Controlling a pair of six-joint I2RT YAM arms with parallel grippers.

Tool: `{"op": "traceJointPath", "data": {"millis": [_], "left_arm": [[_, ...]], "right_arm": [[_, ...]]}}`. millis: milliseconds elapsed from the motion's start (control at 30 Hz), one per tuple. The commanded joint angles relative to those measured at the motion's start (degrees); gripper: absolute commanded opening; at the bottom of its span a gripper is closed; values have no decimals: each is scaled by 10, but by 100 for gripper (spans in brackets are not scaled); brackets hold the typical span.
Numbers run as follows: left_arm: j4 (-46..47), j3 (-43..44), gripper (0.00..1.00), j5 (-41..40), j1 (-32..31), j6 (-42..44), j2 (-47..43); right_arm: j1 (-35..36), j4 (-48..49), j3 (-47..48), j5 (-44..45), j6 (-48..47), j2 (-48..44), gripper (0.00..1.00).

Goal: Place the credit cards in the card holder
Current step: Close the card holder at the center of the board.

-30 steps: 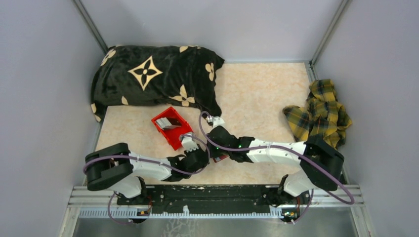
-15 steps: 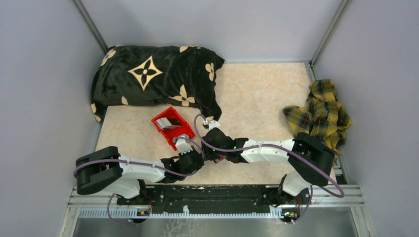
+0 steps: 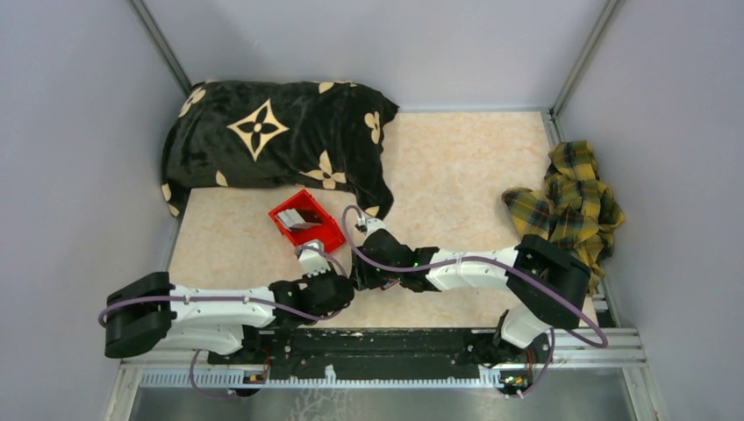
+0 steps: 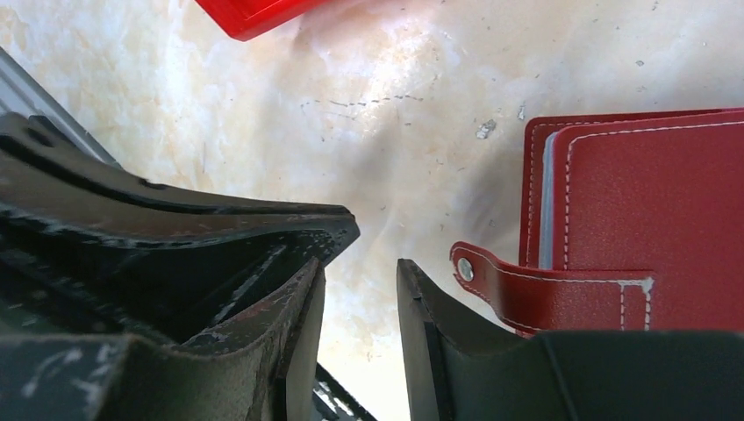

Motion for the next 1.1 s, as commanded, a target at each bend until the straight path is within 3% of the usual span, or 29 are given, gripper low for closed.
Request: {"op": "traceJointPath", "data": {"millis": [0, 267, 500, 700, 1067], "left_arm": [[-113, 52, 1, -62, -9, -7, -42], [-178, 137, 2, -123, -11, 56, -73], [-79, 188, 3, -141, -9, 203, -28], [17, 220, 5, -52, 22, 300, 50], [172, 235, 7, 156, 111, 390, 173]], "right_arm": [[11, 27, 11, -13, -10, -28, 37], [13, -25, 47, -30, -39, -89, 41], [12, -78, 35, 33, -49, -167, 50], [-21, -127, -8, 110, -56, -228, 66], [-200, -44, -141, -14, -52, -269, 68]]}}
